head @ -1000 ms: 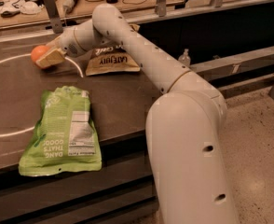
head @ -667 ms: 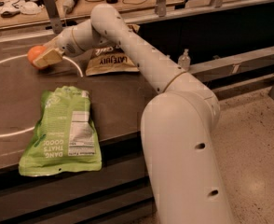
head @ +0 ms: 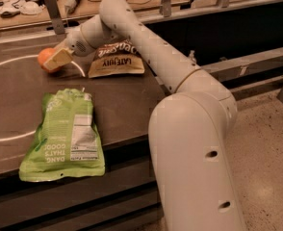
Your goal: Move orange near green rice chip bag
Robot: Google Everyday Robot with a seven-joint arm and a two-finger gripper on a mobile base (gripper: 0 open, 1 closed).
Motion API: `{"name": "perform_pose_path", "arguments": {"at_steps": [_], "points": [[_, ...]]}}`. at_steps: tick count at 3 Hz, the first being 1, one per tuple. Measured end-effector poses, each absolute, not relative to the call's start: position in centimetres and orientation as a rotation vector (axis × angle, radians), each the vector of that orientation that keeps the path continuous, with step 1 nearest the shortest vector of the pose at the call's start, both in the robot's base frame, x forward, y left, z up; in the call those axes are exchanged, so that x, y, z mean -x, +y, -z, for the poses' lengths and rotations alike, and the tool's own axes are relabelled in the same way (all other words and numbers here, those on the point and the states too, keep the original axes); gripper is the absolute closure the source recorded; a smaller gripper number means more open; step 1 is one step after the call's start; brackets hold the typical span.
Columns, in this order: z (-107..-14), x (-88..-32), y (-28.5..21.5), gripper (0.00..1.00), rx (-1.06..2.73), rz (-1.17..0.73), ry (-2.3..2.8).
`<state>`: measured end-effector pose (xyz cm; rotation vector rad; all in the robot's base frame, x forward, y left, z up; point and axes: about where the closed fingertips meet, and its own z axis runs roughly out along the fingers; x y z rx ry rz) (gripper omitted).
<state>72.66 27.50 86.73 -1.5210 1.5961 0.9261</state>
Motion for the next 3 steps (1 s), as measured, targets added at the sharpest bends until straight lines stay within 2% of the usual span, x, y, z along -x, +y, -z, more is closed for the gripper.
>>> {"name": "perform_pose_path", "arguments": {"at_steps": [1,2,3], "points": [[-87.7,-71.4,24.6,0.52,1.528,-0.899,1.659],[-88.0,-69.4,22.2,0.43,1.523,-0.921,1.698],[-87.4,-67.4,20.9,0.38,1.526,-0.977,1.723]]}}
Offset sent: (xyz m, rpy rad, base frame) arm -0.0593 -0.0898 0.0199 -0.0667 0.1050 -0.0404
